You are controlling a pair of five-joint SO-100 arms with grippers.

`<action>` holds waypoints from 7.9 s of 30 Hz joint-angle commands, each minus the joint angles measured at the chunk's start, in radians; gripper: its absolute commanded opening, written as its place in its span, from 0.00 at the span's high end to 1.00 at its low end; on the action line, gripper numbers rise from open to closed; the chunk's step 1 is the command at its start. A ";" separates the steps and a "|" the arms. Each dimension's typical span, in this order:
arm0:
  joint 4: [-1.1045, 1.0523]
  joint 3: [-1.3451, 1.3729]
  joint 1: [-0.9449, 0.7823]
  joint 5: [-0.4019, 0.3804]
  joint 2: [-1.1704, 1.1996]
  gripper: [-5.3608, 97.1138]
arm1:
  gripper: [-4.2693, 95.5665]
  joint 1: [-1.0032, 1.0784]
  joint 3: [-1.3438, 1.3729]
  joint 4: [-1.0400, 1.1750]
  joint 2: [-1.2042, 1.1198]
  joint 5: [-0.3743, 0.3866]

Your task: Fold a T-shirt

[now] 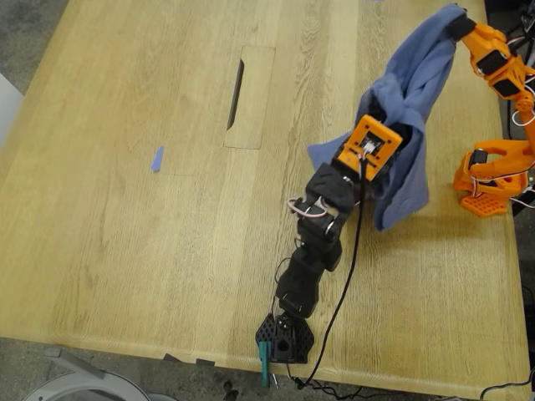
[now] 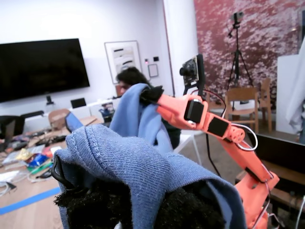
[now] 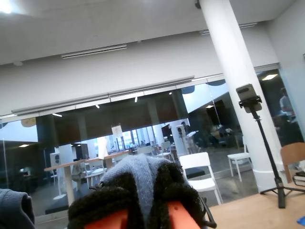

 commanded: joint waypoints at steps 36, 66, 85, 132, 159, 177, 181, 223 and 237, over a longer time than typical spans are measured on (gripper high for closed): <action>-0.048 -0.017 0.005 0.034 0.225 0.95 | 0.96 0.267 -0.218 0.123 0.143 0.083; -0.431 0.043 -0.522 0.029 0.333 0.95 | 0.96 0.163 -0.339 -0.288 -0.229 -0.018; -0.578 0.365 -0.532 -0.049 0.520 0.95 | 0.96 -0.081 -0.811 -0.057 -0.518 -0.057; -0.176 1.482 0.221 -0.149 1.144 0.95 | 0.96 -0.499 -0.038 0.385 0.112 -0.043; -0.913 2.867 -0.426 -0.181 1.661 0.95 | 0.96 -0.141 1.022 -0.232 0.239 -0.014; -1.643 3.034 -0.802 -0.190 1.181 0.95 | 0.96 0.012 0.600 -0.920 -0.825 -0.041; -1.779 2.913 -0.868 -0.187 0.969 0.95 | 0.96 0.040 0.405 -0.934 -1.002 -0.046; -1.422 1.680 -1.112 -0.330 -0.107 0.95 | 0.96 0.368 -0.802 -0.831 -1.914 -0.051; -0.833 1.453 -1.039 -0.333 0.009 0.95 | 0.96 0.357 -1.005 -0.229 -1.769 -0.055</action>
